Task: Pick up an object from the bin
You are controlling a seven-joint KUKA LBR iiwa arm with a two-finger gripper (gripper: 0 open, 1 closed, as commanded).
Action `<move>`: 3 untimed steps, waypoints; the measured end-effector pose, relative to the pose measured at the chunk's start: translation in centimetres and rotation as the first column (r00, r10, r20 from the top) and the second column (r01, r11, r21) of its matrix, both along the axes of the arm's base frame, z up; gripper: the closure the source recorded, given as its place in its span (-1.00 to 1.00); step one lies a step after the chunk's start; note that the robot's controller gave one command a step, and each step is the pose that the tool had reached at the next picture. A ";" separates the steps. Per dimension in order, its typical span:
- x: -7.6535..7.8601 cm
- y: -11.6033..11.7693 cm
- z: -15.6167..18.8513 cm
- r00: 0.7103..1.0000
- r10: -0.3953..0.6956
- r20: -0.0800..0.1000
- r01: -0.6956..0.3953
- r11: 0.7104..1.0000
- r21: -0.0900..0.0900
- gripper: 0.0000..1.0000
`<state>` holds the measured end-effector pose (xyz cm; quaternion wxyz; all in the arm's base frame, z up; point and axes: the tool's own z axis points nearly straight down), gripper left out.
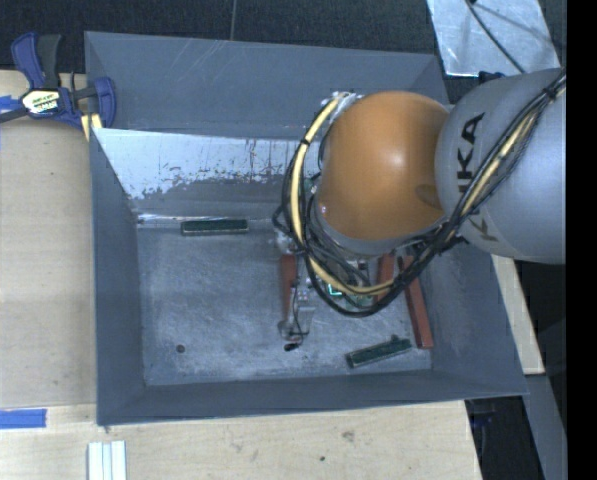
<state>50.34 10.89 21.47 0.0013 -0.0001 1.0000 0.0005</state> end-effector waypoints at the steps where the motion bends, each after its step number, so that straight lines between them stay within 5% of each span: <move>1: 2.9 -4.0 -10.4 0.999 -0.031 -0.007 0.031 1.000 -0.003 -1.00; 2: 6.2 -9.8 -14.4 0.949 0.316 0.005 -0.316 0.949 -0.004 -1.00; 3: 6.5 -9.5 -13.9 0.949 0.315 0.013 -0.315 0.949 -0.003 1.00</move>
Offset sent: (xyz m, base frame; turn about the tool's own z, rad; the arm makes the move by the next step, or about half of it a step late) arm 0.0298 -0.0372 -0.0998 0.0284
